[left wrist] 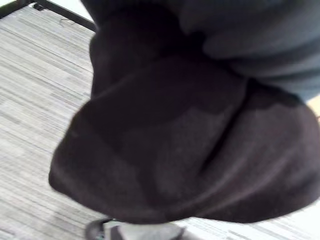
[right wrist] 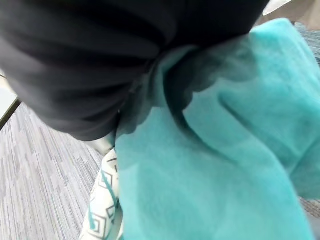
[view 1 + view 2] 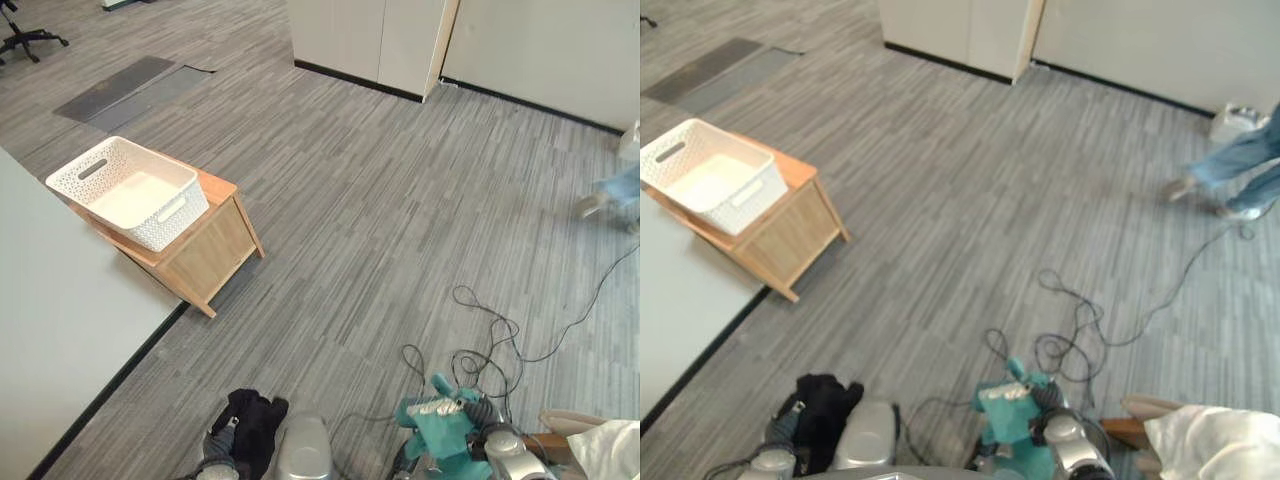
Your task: Tidy up the quilt and then pick up the clothes from the bed and put them into the laundry hamper.
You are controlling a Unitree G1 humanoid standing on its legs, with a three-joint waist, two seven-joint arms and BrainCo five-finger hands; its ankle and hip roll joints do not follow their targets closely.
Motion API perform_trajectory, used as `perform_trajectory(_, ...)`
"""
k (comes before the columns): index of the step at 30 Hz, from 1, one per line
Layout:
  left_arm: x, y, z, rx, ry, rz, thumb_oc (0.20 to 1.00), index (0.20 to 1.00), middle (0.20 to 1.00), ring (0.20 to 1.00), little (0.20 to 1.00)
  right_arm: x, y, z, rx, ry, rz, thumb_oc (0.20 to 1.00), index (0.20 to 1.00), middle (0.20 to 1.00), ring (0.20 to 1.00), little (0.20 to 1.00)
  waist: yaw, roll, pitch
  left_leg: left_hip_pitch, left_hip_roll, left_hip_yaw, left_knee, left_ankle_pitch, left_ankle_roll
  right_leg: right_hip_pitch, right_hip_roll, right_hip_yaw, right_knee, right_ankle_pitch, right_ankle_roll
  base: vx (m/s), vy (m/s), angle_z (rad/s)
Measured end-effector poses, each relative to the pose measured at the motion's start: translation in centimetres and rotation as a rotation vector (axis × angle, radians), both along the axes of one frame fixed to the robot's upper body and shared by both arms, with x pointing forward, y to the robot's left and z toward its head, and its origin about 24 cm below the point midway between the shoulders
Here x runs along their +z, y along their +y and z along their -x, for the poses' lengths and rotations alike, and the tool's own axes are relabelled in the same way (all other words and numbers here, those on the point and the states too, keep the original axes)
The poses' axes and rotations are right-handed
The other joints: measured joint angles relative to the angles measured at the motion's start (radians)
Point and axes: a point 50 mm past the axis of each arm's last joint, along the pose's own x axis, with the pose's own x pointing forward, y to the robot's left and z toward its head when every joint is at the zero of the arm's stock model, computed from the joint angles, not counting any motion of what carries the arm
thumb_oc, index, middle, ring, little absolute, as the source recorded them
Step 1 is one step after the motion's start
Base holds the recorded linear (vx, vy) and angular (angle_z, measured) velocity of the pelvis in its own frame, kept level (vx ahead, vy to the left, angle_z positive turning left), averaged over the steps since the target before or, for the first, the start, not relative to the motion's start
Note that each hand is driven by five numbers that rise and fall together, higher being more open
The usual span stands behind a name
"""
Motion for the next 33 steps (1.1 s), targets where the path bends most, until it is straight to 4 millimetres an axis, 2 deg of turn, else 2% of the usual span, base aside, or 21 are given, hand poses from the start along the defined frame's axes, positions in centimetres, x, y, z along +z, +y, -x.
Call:
perform_trajectory(5,0.3,-0.3,-1.2,-0.013,-0.029,0.002,0.200,0.200,0.200,0.200,0.200,1.1,-0.3,-2.2,0.055,-0.044,0.026,0.200,0.200,0.200,0.200,0.200,0.016,0.037,0.015,0.107,-0.029,0.085,-0.632,0.167,0.017,0.013,0.010,0.030,0.000,-0.020,0.023,0.45,0.206,-0.15)
perform_trajectory(7,0.5,-0.3,-1.8,-0.024,-0.041,-0.007,0.200,0.200,0.200,0.200,0.200,1.0,0.2,-2.2,0.059,-0.042,0.013,0.200,0.200,0.200,0.200,0.200,0.036,0.013,0.018,0.110,-0.032,0.124,-0.627,0.236,0.016,0.034,-0.010,0.032,-0.001,-0.040,0.036,0.64,0.255,-0.07)
perform_trajectory(8,0.6,0.2,-2.1,-0.012,-0.044,-0.020,0.200,0.200,0.200,0.200,0.200,0.9,1.1,-2.4,0.070,-0.044,-0.008,0.200,0.200,0.200,0.200,0.200,0.052,-0.033,0.028,0.122,-0.048,0.171,-0.586,0.237,0.022,0.044,-0.040,0.042,0.000,-0.053,0.029,0.55,0.216,-0.15)
perform_trajectory(10,0.9,1.1,-2.2,0.006,-0.047,-0.041,0.200,0.200,0.200,0.200,0.200,0.6,2.6,-2.3,0.075,-0.048,-0.050,0.200,0.200,0.200,0.200,0.200,0.061,-0.083,0.025,0.119,-0.081,0.162,-0.523,0.182,0.103,0.058,-0.062,0.037,0.062,-0.094,0.005,0.51,0.252,-0.04)
perform_trajectory(13,1.4,1.8,-3.1,-0.050,-0.043,-0.079,0.200,0.200,0.200,0.200,0.200,0.3,4.1,-2.3,0.079,-0.047,-0.089,0.200,0.200,0.200,0.200,0.200,0.050,-0.067,0.028,0.138,-0.065,0.165,-0.465,0.146,0.153,-0.072,-0.134,0.023,0.459,-0.101,0.096,0.41,0.298,0.17)
perform_trajectory(14,1.8,2.1,-3.7,-0.061,-0.056,-0.099,0.200,0.200,0.200,0.200,0.200,0.3,4.8,-2.3,0.090,-0.051,-0.103,0.200,0.200,0.200,0.200,0.200,0.030,-0.074,0.030,0.157,-0.093,0.163,-0.445,0.117,0.181,-0.155,-0.194,0.087,0.668,-0.029,0.193,0.48,0.359,0.25)
perform_trajectory(15,2.0,2.2,-4.2,-0.082,-0.058,-0.108,0.200,0.200,0.200,0.200,0.200,0.6,5.1,-2.7,0.097,-0.073,-0.111,0.200,0.200,0.200,0.200,0.200,0.006,-0.064,0.051,0.198,-0.116,0.161,-0.428,0.093,0.226,-0.293,-0.297,0.137,0.968,0.138,0.235,0.48,0.252,0.29)
perform_trajectory(16,2.2,1.8,-5.0,-0.116,-0.072,-0.118,0.200,0.200,0.200,0.200,0.200,0.7,5.2,-2.9,0.101,-0.076,-0.114,0.200,0.200,0.200,0.200,0.200,-0.029,-0.018,0.060,0.237,-0.117,0.138,-0.425,0.072,0.255,-0.399,-0.328,0.145,1.101,0.120,0.202,0.66,0.134,0.29)
perform_trajectory(17,2.7,1.2,-6.1,-0.154,-0.105,-0.128,0.200,0.200,0.200,0.200,0.200,0.9,5.1,-3.2,0.105,-0.086,-0.108,0.200,0.200,0.200,0.200,0.200,-0.055,0.019,0.052,0.253,-0.098,0.127,-0.444,0.071,0.261,-0.483,-0.295,0.117,1.077,0.080,0.165,1.03,-0.031,0.49)
perform_trajectory(18,4.3,-0.2,-8.4,-0.185,-0.228,-0.121,0.200,0.200,0.200,0.200,0.200,2.6,4.7,-4.2,0.140,-0.175,-0.100,0.200,0.200,0.200,0.200,0.200,-0.102,0.055,0.053,0.265,-0.090,0.091,-0.483,0.091,0.245,-0.547,-0.173,0.105,0.739,-0.063,0.151,1.35,-0.122,0.72)
perform_trajectory(19,5.0,0.0,-8.9,-0.170,-0.273,-0.120,0.200,0.200,0.200,0.200,0.200,3.5,4.4,-4.7,0.142,-0.225,-0.098,0.200,0.200,0.200,0.200,0.200,-0.143,0.039,0.054,0.278,-0.113,0.058,-0.495,0.078,0.221,-0.526,-0.094,0.107,0.394,-0.130,0.106,1.20,-0.114,1.57)
perform_trajectory(20,4.9,-0.1,-9.4,-0.153,-0.276,-0.117,0.200,0.200,0.200,0.200,0.200,3.5,3.9,-4.6,0.091,-0.236,-0.107,0.200,0.200,0.200,0.200,0.200,-0.200,-0.002,0.039,0.282,-0.148,0.013,-0.486,0.027,0.206,-0.471,-0.078,0.181,-0.012,-0.226,0.143,1.42,-0.162,1.87)
perform_trajectory(21,4.8,-0.6,-9.7,-0.161,-0.274,-0.104,0.200,0.200,0.200,0.200,0.200,3.2,3.4,-4.3,0.069,-0.213,-0.092,0.200,0.200,0.200,0.200,0.200,-0.205,-0.013,0.035,0.290,-0.153,-0.010,-0.482,0.021,0.204,-0.484,-0.109,0.189,-0.004,-0.218,0.139,1.12,-0.220,1.82)
perform_trajectory(23,3.8,-0.4,-7.3,-0.151,-0.242,-0.101,0.200,0.200,0.200,0.200,0.200,2.1,3.1,-3.7,0.096,-0.138,-0.065,0.200,0.200,0.200,0.200,0.200,-0.160,-0.002,0.016,0.319,-0.102,0.002,-0.435,-0.036,0.173,-0.530,-0.129,0.101,0.323,-0.198,0.060,0.70,-0.279,0.66)
perform_trajectory(24,2.3,0.4,-4.0,-0.147,-0.138,-0.114,0.200,0.200,0.200,0.200,0.200,1.0,3.0,-2.2,0.100,-0.069,-0.067,0.200,0.200,0.200,0.200,0.200,-0.135,0.016,-0.025,0.362,-0.057,0.002,-0.353,-0.077,0.114,-0.432,-0.088,0.032,0.404,-0.160,0.002,0.28,-0.233,0.35)
perform_trajectory(25,1.7,1.5,-2.1,-0.133,-0.069,-0.134,0.200,0.200,0.200,0.200,0.200,0.5,3.3,-1.6,0.097,-0.046,-0.083,0.200,0.200,0.200,0.200,0.200,-0.120,-0.004,-0.032,0.331,-0.059,0.002,-0.222,-0.095,0.087,-0.342,-0.086,0.017,0.348,-0.159,-0.007,0.68,-0.398,0.71)
perform_trajectory(26,1.6,2.7,-1.2,-0.094,-0.032,-0.154,0.200,0.200,0.200,0.200,0.200,0.4,2.5,-1.4,0.085,-0.033,-0.071,0.200,0.200,0.200,0.200,0.200,-0.112,-0.030,-0.037,0.177,-0.019,-0.035,0.155,-0.095,0.074,-0.261,-0.078,0.004,0.302,-0.078,-0.045,0.53,-0.164,0.57)
perform_trajectory(27,0.8,2.0,0.4,-0.089,0.023,-0.131,0.200,0.200,0.200,0.200,0.200,0.7,0.6,-1.5,0.063,-0.028,-0.021,0.200,0.200,0.200,0.200,0.200,-0.060,0.016,-0.045,0.036,0.049,-0.054,0.394,-0.018,0.073,-0.219,-0.024,0.000,0.287,-0.112,-0.050,0.54,-0.164,0.20)
perform_trajectory(28,0.5,1.7,1.0,-0.091,0.037,-0.122,0.200,0.200,0.200,0.200,0.200,1.0,0.2,-1.8,0.067,-0.038,-0.008,0.200,0.200,0.200,0.200,0.200,-0.035,0.045,-0.060,-0.027,0.080,-0.019,0.450,-0.029,0.065,-0.196,0.004,0.008,0.255,-0.113,-0.048,0.53,0.067,-0.31)
perform_trajectory(31,0.0,1.1,1.8,-0.086,0.066,-0.105,0.200,0.200,0.200,0.200,0.200,2.3,-0.4,-3.6,0.086,-0.092,0.022,0.200,0.200,0.200,0.200,0.200,-0.014,0.040,-0.055,-0.096,0.093,0.124,0.222,-0.024,0.071,-0.077,0.056,0.001,0.095,-0.104,-0.023,0.51,0.123,-0.07)
perform_trajectory(33,0.1,0.7,1.1,-0.089,0.046,-0.094,0.200,0.200,0.200,0.200,0.200,1.9,0.6,-3.6,0.135,-0.075,0.021,0.200,0.200,0.200,0.200,0.200,0.005,0.005,-0.053,-0.024,0.053,0.313,-0.264,0.047,0.085,0.022,0.084,-0.052,0.000,-0.100,0.019,0.63,0.173,0.23)
